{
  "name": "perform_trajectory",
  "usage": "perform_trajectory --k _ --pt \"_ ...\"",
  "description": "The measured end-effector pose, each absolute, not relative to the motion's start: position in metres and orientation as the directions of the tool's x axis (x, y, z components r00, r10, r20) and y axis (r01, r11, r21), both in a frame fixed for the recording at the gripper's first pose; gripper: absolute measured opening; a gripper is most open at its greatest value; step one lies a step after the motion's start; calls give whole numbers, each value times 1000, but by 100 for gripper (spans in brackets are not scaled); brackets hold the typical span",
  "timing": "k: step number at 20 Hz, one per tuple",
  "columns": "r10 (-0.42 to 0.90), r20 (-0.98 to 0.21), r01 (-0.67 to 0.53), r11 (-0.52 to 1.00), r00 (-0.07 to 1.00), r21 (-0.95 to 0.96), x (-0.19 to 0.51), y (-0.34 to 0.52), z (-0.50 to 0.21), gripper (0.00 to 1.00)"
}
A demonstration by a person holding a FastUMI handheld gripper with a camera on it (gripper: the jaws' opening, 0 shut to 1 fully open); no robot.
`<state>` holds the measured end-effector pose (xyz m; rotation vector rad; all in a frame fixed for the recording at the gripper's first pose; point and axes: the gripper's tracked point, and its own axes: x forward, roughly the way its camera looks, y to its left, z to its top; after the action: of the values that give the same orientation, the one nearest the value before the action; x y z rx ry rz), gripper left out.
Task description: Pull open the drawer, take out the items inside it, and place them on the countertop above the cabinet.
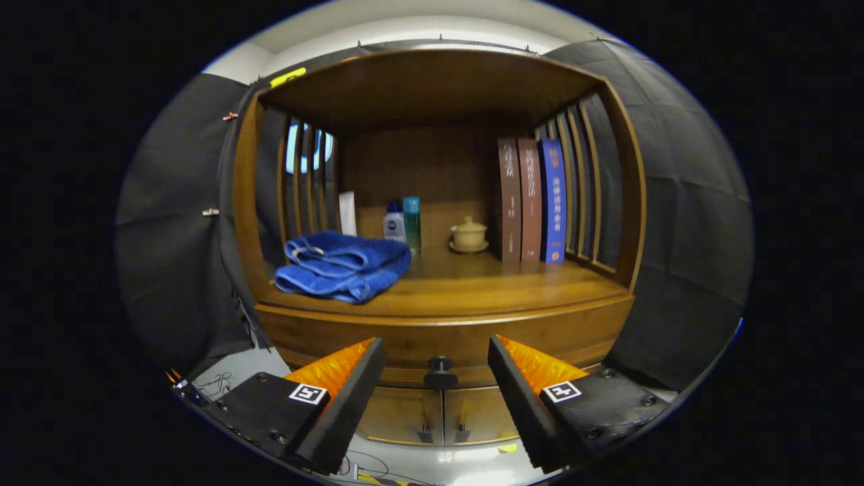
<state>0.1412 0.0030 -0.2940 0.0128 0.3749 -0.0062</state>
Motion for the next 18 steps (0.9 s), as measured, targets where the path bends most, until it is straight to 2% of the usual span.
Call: perform_trajectory --k 5,11,12,13,14,18 --pt "-19 -446 32 999 895 21 171 0 -356 99" --pt "-29 -524 49 999 851 24 186 -4 -404 92" --pt "-24 -534 44 999 845 25 184 -3 -407 77" --pt "-21 -533 43 999 846 29 185 -3 -411 71" --pt "-12 -528 35 999 849 33 180 0 -408 69" --pt "-14 -533 38 999 846 34 183 0 -415 36"
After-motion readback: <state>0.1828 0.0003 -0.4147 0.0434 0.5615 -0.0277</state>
